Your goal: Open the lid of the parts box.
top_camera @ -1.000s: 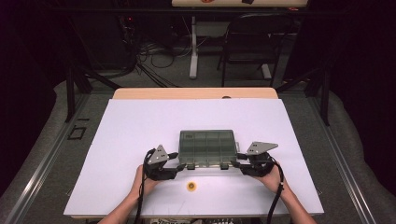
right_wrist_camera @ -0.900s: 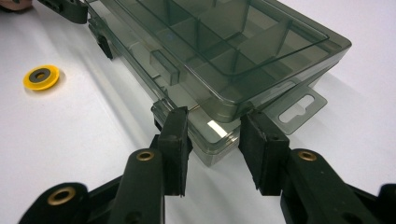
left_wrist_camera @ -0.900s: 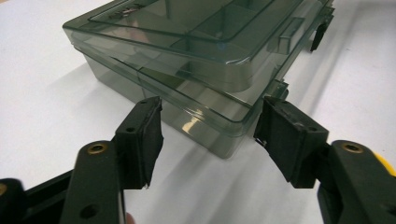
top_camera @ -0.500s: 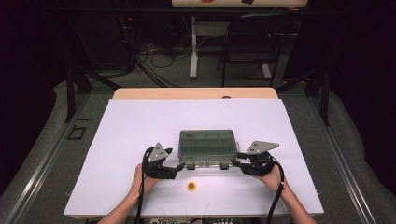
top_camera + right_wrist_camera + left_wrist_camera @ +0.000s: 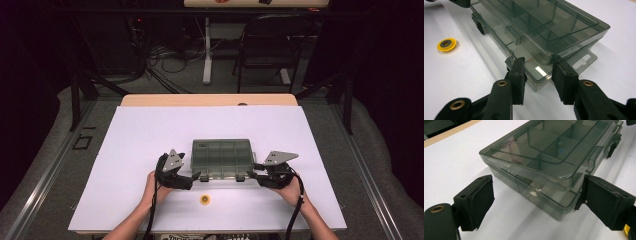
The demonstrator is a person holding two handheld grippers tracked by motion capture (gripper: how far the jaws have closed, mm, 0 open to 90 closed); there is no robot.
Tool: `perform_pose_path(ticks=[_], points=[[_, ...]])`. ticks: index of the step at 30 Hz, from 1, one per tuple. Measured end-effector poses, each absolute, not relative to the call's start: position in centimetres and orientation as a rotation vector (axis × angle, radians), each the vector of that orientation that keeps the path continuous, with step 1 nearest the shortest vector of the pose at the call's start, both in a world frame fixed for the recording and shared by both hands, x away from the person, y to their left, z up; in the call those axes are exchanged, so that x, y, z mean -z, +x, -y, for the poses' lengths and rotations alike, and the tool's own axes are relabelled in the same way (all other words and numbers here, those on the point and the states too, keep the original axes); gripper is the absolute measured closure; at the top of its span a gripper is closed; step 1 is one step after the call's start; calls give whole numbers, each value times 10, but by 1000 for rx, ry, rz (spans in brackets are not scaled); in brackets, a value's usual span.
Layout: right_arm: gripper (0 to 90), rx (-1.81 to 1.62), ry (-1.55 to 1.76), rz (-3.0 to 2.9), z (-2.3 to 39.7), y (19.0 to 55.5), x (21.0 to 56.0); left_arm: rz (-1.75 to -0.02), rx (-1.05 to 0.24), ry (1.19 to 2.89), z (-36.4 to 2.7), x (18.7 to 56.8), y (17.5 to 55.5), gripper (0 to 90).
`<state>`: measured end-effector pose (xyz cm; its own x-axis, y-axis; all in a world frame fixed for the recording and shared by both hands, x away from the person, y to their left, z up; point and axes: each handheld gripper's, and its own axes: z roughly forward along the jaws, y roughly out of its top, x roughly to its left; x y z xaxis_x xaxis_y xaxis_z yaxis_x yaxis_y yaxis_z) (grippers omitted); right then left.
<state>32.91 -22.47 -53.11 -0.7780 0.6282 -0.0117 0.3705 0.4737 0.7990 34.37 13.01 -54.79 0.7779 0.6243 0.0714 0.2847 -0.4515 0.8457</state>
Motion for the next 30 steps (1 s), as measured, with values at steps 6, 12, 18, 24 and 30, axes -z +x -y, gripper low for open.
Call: perform_pose_path(ticks=[6,12,18,24,30], points=[[624,-1204,844,-2418,225,329,530,-588,-537,2026,-129,543,343,186],[576,-1202,830,-2417,225,329,529,-510,-553,1992,-129,542,341,373],[442,-1176,828,-2364,227,329,527,-508,-577,1974,-131,542,342,417],[254,-1141,772,-2289,222,329,521,-516,-568,1966,-133,542,344,447],[157,-1145,761,-2245,214,331,518,-528,-568,1962,-135,542,344,473]])
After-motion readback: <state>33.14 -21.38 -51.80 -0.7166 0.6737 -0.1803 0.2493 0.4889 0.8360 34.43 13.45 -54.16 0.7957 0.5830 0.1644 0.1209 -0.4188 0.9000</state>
